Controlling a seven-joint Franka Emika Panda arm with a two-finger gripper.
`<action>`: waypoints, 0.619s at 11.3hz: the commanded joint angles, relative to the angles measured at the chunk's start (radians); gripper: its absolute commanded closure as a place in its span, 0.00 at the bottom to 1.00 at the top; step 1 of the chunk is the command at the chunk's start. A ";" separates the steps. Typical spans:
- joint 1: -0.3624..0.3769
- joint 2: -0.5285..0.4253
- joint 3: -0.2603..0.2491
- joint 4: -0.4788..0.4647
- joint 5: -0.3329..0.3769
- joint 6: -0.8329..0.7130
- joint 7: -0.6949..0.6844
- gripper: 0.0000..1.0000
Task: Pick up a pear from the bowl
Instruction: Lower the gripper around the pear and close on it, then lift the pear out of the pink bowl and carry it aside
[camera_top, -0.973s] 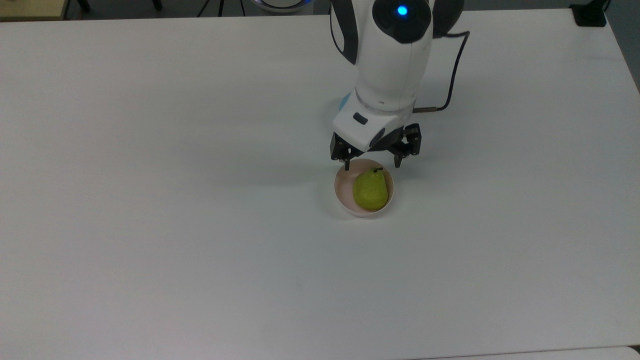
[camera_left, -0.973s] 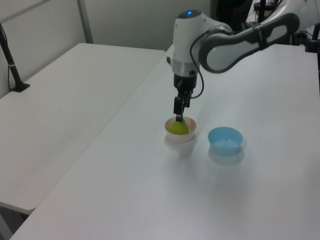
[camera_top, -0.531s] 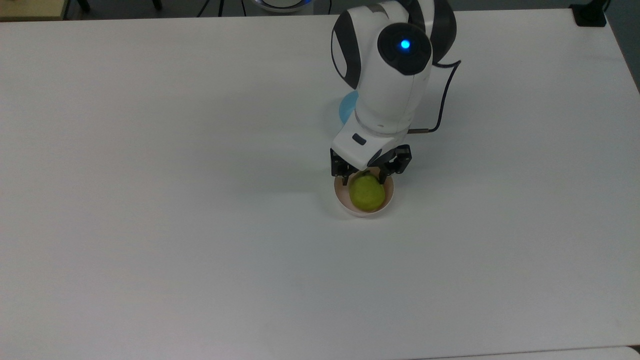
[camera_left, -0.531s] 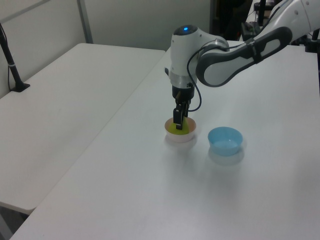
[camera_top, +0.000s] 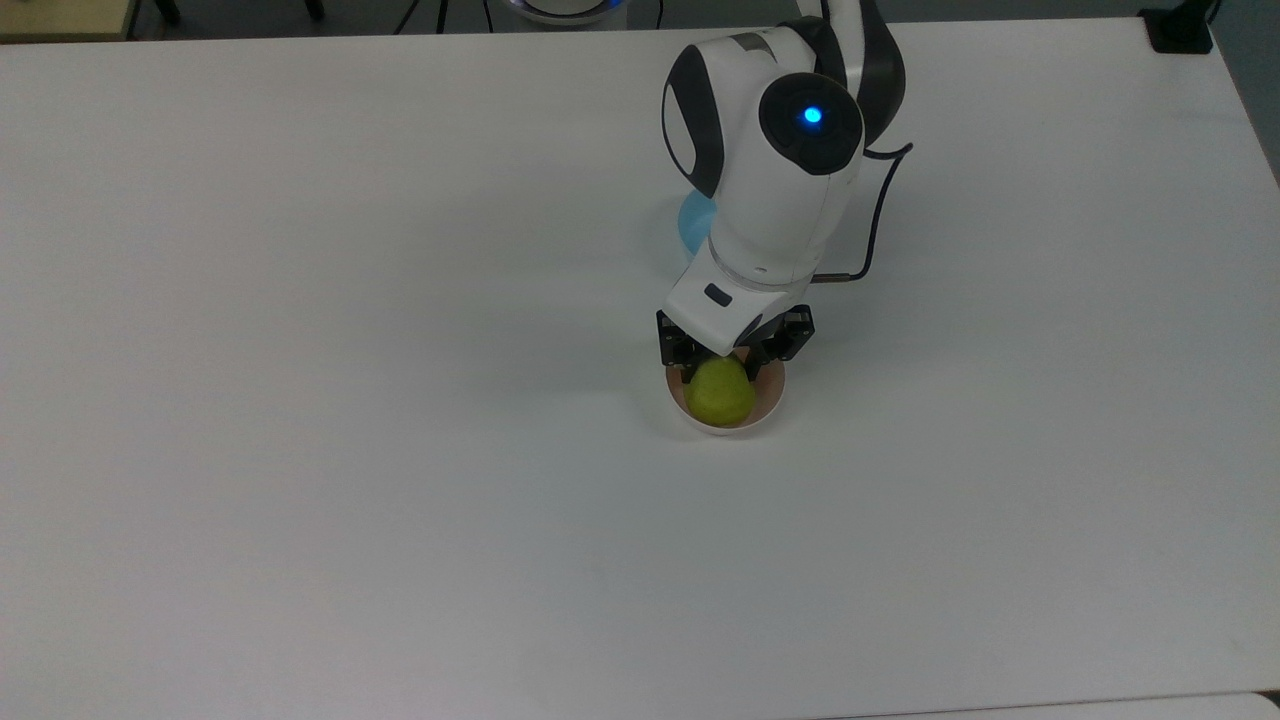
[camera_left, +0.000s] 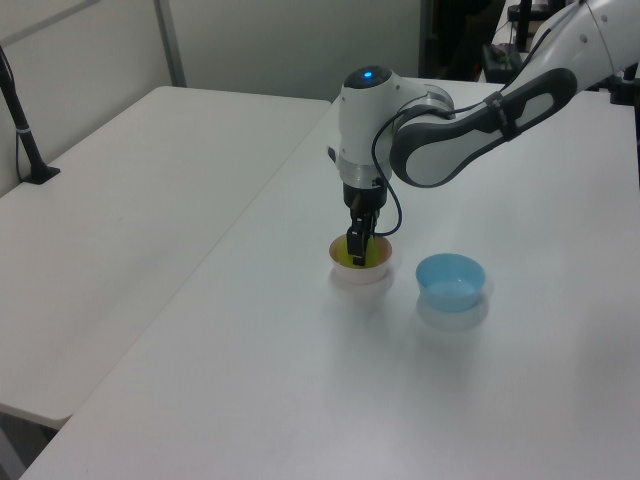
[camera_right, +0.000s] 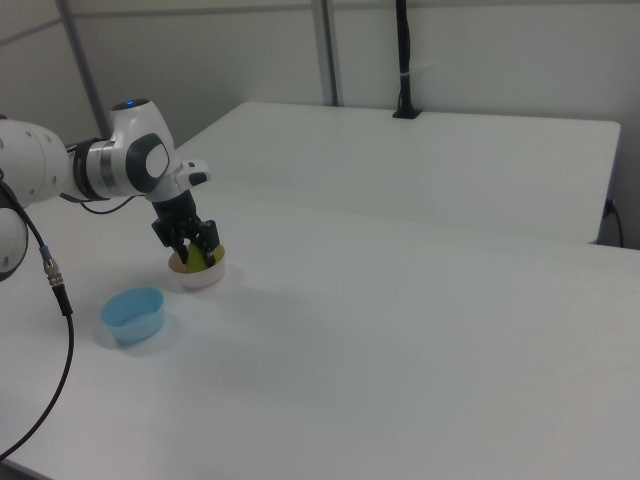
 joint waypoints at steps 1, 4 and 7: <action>0.015 -0.078 -0.014 -0.010 -0.009 -0.001 0.022 0.63; -0.026 -0.162 -0.015 -0.010 -0.001 -0.070 0.011 0.63; -0.122 -0.210 -0.015 -0.010 0.001 -0.090 -0.049 0.63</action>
